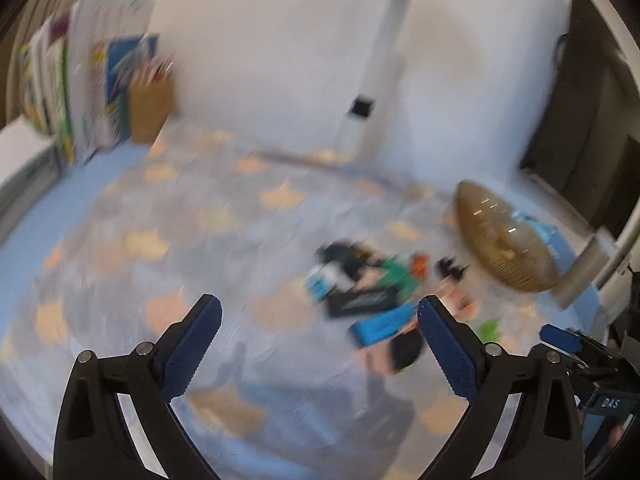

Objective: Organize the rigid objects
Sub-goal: 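Carry the dispenser and teal figure into the amber bowl and release, then grasp the red-haired figurine with the left gripper while the right grasps the green frog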

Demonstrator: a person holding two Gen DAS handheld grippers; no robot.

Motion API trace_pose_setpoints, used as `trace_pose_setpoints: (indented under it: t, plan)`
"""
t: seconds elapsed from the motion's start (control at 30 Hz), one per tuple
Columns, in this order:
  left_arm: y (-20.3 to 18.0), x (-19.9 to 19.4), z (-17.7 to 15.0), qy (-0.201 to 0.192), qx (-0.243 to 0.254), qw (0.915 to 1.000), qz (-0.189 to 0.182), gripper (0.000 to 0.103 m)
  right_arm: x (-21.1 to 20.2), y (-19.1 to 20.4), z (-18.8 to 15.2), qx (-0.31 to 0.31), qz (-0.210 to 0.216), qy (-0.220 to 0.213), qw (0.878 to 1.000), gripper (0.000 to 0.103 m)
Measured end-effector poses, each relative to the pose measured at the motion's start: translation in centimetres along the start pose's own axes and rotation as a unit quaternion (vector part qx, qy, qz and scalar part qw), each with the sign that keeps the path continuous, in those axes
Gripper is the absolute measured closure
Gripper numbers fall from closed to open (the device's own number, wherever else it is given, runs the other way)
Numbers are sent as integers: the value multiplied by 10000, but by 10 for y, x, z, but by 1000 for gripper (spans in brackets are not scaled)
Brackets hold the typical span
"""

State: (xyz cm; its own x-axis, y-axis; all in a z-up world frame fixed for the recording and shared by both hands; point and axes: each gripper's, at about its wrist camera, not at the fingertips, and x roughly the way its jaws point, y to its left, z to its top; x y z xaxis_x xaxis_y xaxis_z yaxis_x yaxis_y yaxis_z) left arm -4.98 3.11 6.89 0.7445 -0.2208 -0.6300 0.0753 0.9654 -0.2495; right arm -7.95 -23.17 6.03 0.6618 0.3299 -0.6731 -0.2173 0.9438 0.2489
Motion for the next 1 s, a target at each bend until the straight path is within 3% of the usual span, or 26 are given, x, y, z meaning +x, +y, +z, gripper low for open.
trace_pose_setpoints:
  t: [0.17,0.27,1.0]
  plan:
    - [1,21,-22,-30,176,9998,134,5,28,7,-20,-300,-646,-93,9974,14]
    - [-11,21,-24,-187,422,9985,296,4,35,4,-23,-317,-763,-121,9965,14]
    - [-20,23,-32,-79,771,9966,283,5,43,-3,-23,-203,-710,47,9973,14]
